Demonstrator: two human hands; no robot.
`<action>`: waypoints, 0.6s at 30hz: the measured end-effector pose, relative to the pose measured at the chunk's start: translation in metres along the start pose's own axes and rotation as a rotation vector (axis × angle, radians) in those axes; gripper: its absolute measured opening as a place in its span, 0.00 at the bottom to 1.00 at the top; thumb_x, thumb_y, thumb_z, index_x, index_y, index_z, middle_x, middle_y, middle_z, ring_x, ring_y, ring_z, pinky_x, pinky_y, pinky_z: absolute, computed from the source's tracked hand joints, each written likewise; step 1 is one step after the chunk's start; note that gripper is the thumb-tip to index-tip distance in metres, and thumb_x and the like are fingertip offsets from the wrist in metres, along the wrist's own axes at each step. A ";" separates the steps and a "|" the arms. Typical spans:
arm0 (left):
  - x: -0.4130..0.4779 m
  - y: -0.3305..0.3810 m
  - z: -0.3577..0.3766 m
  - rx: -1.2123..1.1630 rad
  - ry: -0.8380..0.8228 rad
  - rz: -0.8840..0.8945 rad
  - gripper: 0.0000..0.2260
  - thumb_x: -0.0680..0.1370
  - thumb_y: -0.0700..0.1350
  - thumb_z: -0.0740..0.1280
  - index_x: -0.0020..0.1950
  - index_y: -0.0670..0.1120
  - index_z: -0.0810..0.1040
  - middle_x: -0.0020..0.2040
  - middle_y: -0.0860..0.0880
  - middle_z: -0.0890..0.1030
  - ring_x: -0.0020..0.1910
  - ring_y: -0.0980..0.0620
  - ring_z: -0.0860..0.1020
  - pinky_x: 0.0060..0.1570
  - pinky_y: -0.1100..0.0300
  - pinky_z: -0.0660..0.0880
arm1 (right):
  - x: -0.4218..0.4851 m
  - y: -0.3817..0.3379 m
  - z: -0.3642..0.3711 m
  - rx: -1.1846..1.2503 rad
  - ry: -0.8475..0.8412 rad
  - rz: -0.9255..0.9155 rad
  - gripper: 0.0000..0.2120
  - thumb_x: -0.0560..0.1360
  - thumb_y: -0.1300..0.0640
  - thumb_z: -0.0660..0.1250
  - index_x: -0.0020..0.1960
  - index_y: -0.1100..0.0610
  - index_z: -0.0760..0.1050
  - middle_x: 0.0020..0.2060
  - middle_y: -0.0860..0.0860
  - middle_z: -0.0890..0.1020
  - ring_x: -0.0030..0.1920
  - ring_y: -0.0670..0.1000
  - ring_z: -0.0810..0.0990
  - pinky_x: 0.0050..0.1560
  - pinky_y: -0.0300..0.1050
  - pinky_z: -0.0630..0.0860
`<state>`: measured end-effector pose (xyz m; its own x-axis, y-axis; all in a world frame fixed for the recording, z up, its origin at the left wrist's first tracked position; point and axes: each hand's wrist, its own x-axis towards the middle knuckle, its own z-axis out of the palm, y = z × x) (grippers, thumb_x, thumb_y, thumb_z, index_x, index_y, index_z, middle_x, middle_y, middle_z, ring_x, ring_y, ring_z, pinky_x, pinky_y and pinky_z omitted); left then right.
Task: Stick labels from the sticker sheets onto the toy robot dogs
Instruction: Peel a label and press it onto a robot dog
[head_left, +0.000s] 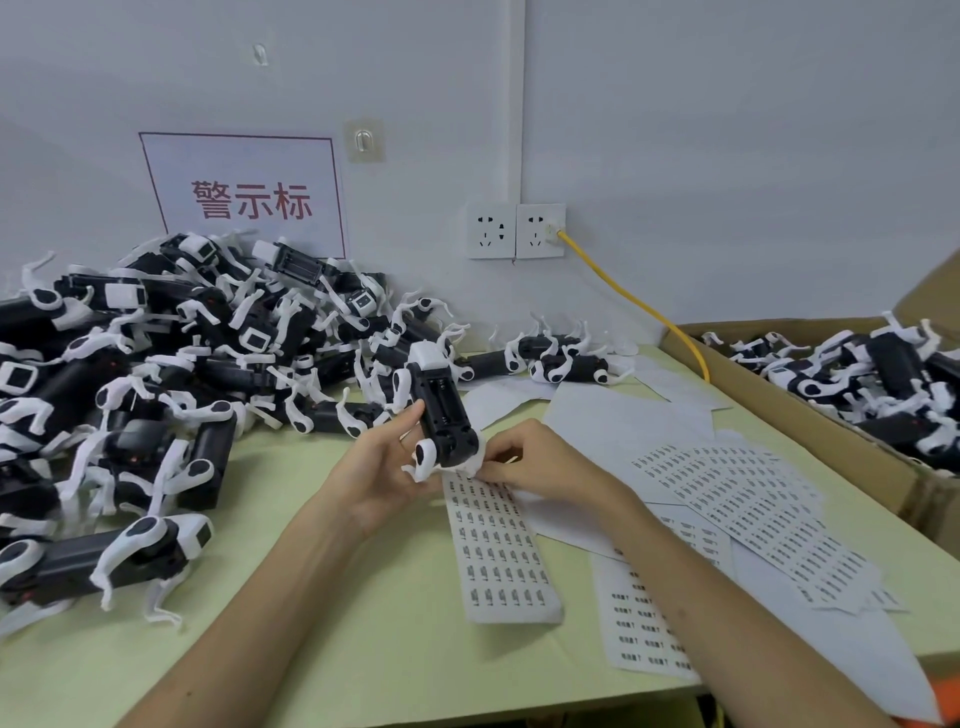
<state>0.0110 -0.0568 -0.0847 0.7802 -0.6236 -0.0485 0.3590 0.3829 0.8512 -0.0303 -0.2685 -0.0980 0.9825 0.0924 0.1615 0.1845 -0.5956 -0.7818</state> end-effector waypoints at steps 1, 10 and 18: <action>-0.001 0.001 -0.001 -0.004 -0.003 0.006 0.23 0.79 0.50 0.69 0.73 0.43 0.77 0.66 0.42 0.82 0.59 0.42 0.84 0.60 0.48 0.77 | 0.000 0.000 0.001 0.005 0.003 -0.001 0.03 0.76 0.59 0.74 0.46 0.56 0.87 0.42 0.49 0.87 0.47 0.50 0.85 0.54 0.48 0.79; -0.006 0.004 0.001 0.019 -0.145 0.026 0.18 0.82 0.52 0.64 0.67 0.43 0.79 0.59 0.42 0.83 0.56 0.42 0.84 0.54 0.44 0.82 | 0.001 -0.001 0.008 -0.015 0.053 -0.010 0.04 0.77 0.58 0.74 0.48 0.58 0.87 0.41 0.48 0.87 0.37 0.38 0.79 0.41 0.31 0.71; -0.005 0.005 0.002 -0.005 -0.104 0.029 0.19 0.81 0.51 0.66 0.67 0.43 0.78 0.60 0.41 0.82 0.54 0.42 0.84 0.48 0.47 0.82 | 0.001 -0.002 0.003 -0.056 0.030 0.015 0.16 0.77 0.58 0.73 0.33 0.43 0.82 0.32 0.40 0.83 0.35 0.40 0.79 0.40 0.33 0.72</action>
<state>0.0080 -0.0533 -0.0796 0.7330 -0.6795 0.0311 0.3396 0.4051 0.8489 -0.0300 -0.2644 -0.0982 0.9838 0.0595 0.1689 0.1673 -0.6406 -0.7495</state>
